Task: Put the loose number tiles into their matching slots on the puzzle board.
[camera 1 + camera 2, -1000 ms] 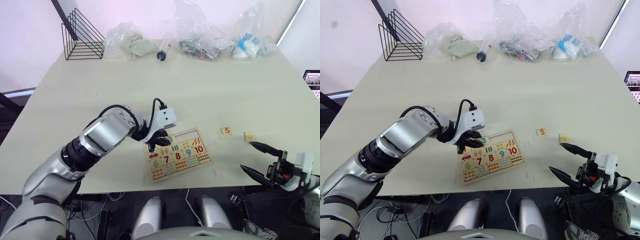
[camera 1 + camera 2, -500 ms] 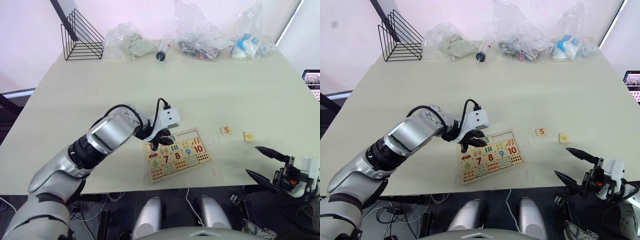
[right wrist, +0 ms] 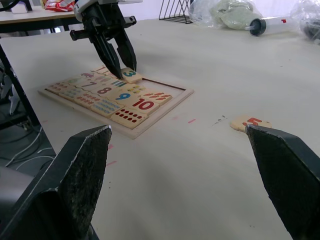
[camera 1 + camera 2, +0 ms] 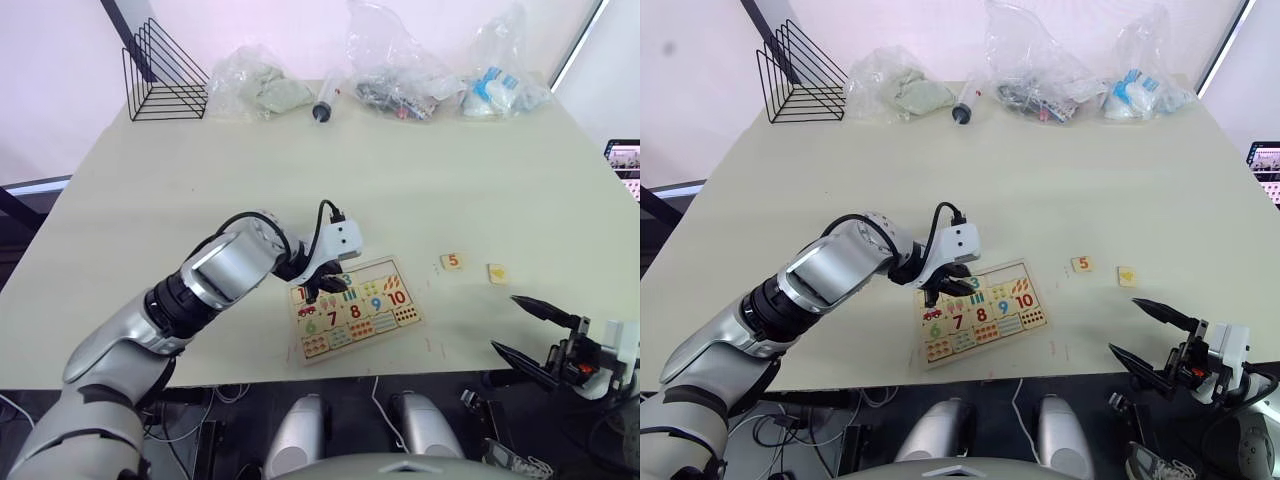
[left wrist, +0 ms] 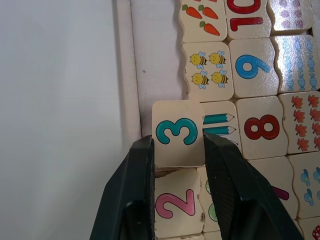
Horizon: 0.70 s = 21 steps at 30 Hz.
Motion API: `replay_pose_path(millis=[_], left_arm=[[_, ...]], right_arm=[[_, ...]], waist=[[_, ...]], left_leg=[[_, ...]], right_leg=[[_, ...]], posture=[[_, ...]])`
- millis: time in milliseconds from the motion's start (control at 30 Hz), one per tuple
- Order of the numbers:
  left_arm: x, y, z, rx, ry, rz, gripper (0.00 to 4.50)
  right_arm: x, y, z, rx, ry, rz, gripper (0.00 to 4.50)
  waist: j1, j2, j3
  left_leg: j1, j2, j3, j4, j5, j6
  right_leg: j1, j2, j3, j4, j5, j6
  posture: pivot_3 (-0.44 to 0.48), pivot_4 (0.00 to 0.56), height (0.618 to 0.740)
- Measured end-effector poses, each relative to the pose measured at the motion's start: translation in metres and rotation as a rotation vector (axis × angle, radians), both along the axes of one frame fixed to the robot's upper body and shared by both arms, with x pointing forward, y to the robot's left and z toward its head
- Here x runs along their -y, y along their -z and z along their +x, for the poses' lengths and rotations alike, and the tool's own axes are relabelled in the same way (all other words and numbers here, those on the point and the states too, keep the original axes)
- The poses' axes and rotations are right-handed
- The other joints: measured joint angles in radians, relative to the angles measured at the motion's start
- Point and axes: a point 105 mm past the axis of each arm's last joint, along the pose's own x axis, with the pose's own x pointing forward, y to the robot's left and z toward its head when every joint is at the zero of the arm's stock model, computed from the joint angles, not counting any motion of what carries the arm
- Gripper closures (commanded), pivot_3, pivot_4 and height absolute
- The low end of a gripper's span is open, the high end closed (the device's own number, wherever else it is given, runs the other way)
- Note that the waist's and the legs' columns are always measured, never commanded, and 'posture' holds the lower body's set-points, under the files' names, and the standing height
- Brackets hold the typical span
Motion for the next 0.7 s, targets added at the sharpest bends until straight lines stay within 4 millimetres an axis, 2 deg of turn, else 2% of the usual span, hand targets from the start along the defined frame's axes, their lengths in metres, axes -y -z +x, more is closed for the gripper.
replay_pose_path(millis=[700], left_arm=[[-0.0031,0.0015,0.0037,0.014,0.001,0.02,3.56]], right_arm=[[0.0004,0.0013,-0.0005,0.017,0.007,-0.009,0.0]], waist=[[0.0,0.0,0.0]], left_leg=[[0.0,0.0,0.0,0.002,0.0,0.0]], right_leg=[[0.0,0.0,0.0,0.001,0.0,0.0]], posture=[[0.0,0.15,0.74]])
